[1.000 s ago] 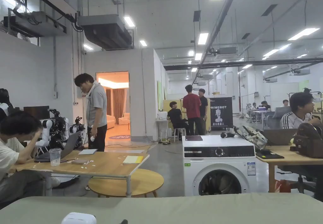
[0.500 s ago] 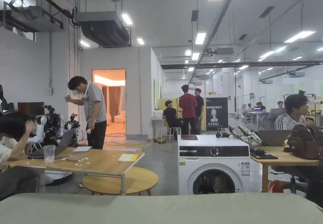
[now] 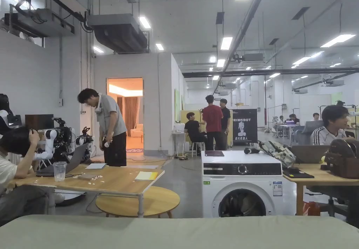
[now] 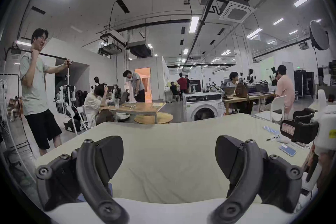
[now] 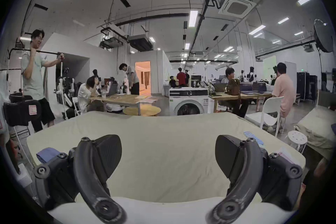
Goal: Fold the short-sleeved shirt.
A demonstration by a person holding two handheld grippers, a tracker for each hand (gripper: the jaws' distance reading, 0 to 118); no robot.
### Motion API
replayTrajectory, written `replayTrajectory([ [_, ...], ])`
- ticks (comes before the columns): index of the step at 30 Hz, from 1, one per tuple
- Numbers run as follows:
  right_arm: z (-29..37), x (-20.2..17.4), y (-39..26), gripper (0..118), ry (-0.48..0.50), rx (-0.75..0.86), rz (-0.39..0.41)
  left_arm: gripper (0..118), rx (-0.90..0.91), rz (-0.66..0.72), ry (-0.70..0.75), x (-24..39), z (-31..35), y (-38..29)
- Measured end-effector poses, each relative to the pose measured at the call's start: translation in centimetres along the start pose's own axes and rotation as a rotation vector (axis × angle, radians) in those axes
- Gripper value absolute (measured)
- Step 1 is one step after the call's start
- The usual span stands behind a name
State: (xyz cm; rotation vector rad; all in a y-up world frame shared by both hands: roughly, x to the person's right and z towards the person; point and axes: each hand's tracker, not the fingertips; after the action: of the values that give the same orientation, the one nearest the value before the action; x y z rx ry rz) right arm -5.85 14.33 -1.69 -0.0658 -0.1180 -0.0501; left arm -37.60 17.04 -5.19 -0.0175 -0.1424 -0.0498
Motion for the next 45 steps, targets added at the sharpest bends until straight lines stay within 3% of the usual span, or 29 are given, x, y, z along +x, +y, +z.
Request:
replayTrajectory([
  [6,0.4,0.0,0.0,105,0.000,0.000,0.045,103,0.008,-0.002,-0.005,-0.3,0.2,0.2],
  [19,0.1,-0.5,0.2,105,0.020,-0.017,0.052,103,0.017,0.018,-0.019,-0.7,0.2,0.1],
  [22,0.1,-0.1,0.5,105,0.001,0.001,-0.013,103,0.016,0.011,-0.023,-0.7,0.3,0.1],
  [28,0.5,1.4,0.6,105,0.133,-0.006,-0.190,103,0.013,0.039,-0.011,-0.8,0.2,0.1],
  [35,1.0,1.8,1.3,105,0.143,0.024,-0.253,103,0.014,0.039,-0.013,-0.7,0.3,0.0],
  [38,0.7,1.4,1.7,105,0.069,-0.017,-0.294,103,0.005,0.068,-0.025,-0.7,0.4,0.3],
  [40,0.6,1.3,1.6,105,0.070,-0.029,-0.305,103,0.011,0.091,-0.040,-0.7,0.7,0.7],
  [43,0.2,1.5,1.4,105,0.112,-0.083,-0.385,103,0.029,0.093,-0.042,-0.6,1.0,1.0],
  [45,0.0,1.5,1.5,105,0.089,-0.137,-0.430,103,0.032,0.088,-0.042,-0.6,0.9,1.0],
])
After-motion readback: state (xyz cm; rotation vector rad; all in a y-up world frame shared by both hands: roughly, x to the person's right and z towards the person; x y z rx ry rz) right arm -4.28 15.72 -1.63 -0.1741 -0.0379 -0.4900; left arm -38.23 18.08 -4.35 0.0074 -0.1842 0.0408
